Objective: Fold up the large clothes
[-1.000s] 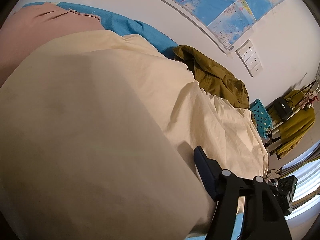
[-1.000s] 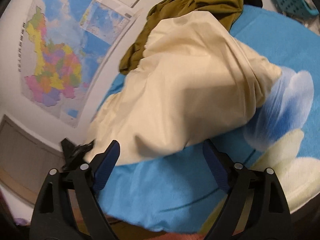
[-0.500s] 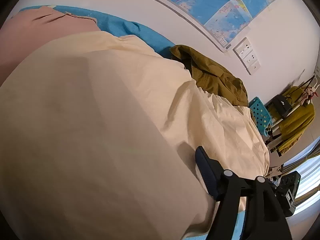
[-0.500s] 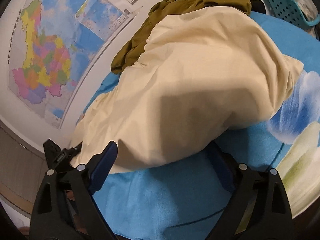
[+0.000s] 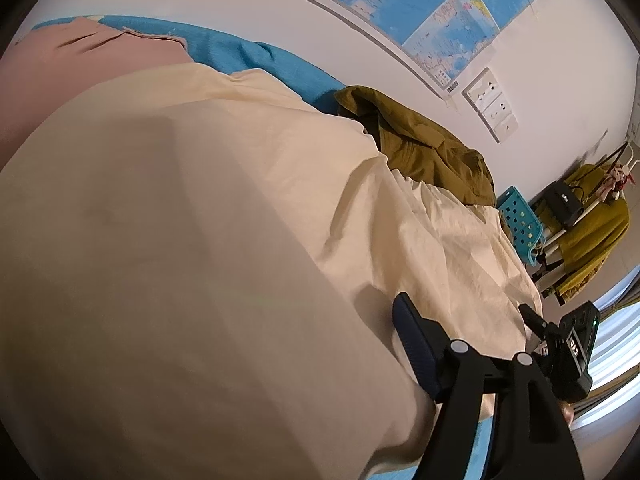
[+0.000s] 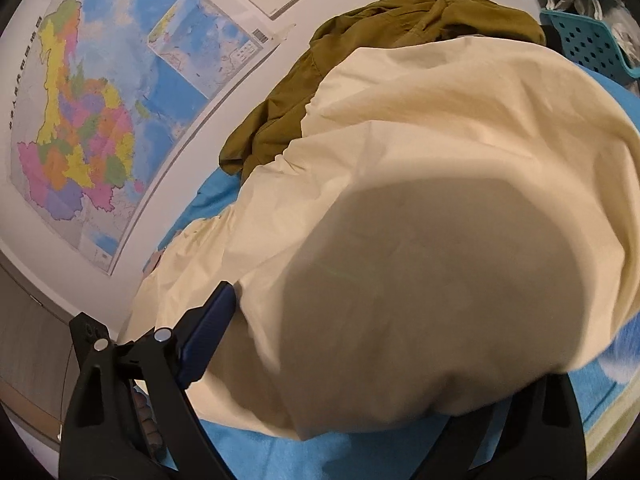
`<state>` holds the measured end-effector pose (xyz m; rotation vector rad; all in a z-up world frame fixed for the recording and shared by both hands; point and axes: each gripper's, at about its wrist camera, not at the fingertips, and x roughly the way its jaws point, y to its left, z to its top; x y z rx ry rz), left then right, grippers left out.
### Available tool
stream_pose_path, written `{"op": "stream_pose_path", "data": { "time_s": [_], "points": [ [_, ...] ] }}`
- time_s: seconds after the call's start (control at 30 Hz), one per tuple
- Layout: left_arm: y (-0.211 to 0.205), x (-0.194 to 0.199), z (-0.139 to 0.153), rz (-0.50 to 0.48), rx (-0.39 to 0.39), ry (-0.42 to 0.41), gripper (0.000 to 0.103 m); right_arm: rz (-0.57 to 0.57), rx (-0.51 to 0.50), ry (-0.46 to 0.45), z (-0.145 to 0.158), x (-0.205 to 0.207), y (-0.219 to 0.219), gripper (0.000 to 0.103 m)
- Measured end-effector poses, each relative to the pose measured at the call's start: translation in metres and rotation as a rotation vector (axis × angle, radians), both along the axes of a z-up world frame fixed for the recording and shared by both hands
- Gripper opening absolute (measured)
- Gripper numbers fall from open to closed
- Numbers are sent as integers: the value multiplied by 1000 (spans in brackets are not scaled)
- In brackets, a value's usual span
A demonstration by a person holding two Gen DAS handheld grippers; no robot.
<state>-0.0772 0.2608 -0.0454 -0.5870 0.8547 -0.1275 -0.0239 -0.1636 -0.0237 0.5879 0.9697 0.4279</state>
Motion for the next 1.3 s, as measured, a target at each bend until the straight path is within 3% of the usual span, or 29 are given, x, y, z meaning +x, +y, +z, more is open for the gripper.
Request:
{"op": "stream_pose_path", "data": {
  "time_s": [0.07, 0.17, 0.23, 0.4, 0.43, 0.5, 0.6, 0.67, 0.73, 0.8, 0.87, 0.97, 1.0, 1.07, 1.13, 1.3],
  "points": [
    [-5, 1, 3, 10, 47, 19, 71, -10, 16, 13, -4, 5, -2, 84],
    [-18, 1, 13, 38, 185, 35, 71, -18, 36, 9, -5, 11, -2, 79],
    [-21, 3, 14, 31, 215, 31, 72, -18, 50, -2, -5, 13, -2, 71],
    [2, 14, 4, 60, 90, 41, 84, 3, 106, 27, -12, 23, -5, 63],
    [1, 15, 4, 45, 88, 31, 89, 5, 118, 32, -15, 26, -5, 63],
    [-3, 16, 5, 39, 124, 35, 88, 12, 120, 30, -14, 27, -4, 63],
    [-5, 18, 6, 54, 176, 44, 76, 36, 111, 20, -14, 28, -2, 53],
    [-4, 16, 7, 67, 195, 59, 61, 57, 93, -3, -10, 27, -1, 32],
    [-4, 16, 9, 74, 204, 63, 52, 78, 105, -23, -6, 25, -1, 27],
    [-6, 15, 11, 77, 225, 61, 45, 102, 89, -25, -4, 25, 1, 27],
    [-7, 15, 13, 82, 237, 55, 40, 109, 95, 26, -11, 30, 1, 42],
    [-9, 15, 15, 85, 252, 51, 31, 120, 112, 55, -17, 35, 3, 45],
    [-10, 15, 17, 86, 254, 47, 30, 124, 100, 38, -14, 35, 4, 42],
    [-12, 14, 20, 84, 262, 39, 25, 143, 98, 1, -9, 33, 6, 25],
    [-14, 12, 24, 80, 274, 32, 24, 156, 97, -25, -1, 31, 6, 19],
    [-15, 8, 37, 75, 286, 8, 22, 190, 72, -111, 30, 26, 14, 14]
  ]
}}
